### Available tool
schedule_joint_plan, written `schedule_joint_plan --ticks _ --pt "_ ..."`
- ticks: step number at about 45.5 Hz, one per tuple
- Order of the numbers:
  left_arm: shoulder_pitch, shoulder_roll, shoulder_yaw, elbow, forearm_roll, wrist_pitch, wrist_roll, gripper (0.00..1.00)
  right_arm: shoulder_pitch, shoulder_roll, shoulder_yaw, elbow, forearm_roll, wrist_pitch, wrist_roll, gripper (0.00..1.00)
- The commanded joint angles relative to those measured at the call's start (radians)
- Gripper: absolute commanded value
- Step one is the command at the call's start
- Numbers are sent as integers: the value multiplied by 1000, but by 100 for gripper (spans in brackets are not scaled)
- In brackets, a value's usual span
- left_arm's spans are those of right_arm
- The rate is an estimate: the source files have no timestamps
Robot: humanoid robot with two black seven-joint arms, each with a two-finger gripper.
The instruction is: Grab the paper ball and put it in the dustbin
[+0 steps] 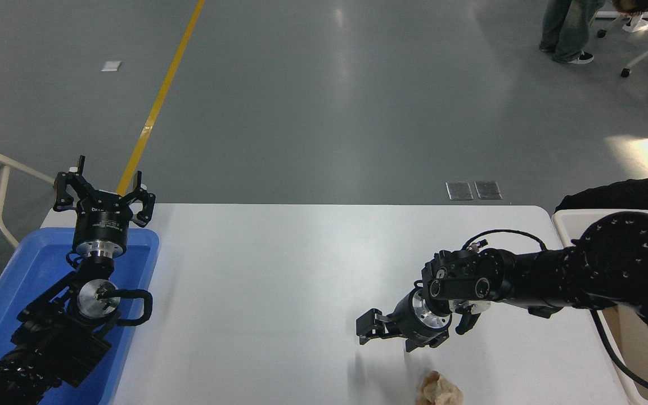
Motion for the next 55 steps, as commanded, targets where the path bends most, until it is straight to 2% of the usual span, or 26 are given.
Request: schedule_joint_plan --ticks 1,28,46,55 --pt "0 -1 2 0 2 1 -1 99 -2 0 0 -1 0 2 -1 100" --pt "-1 1 2 0 -1 3 -1 99 81 0 -7 38 15 23 -4 100" --pt "0 1 0 0 -1 3 -1 99 641 -5 -50 393 104 178 -5 100" --pt "0 1 2 0 -1 3 -3 99 877 -132 -96 542 101 264 -5 100"
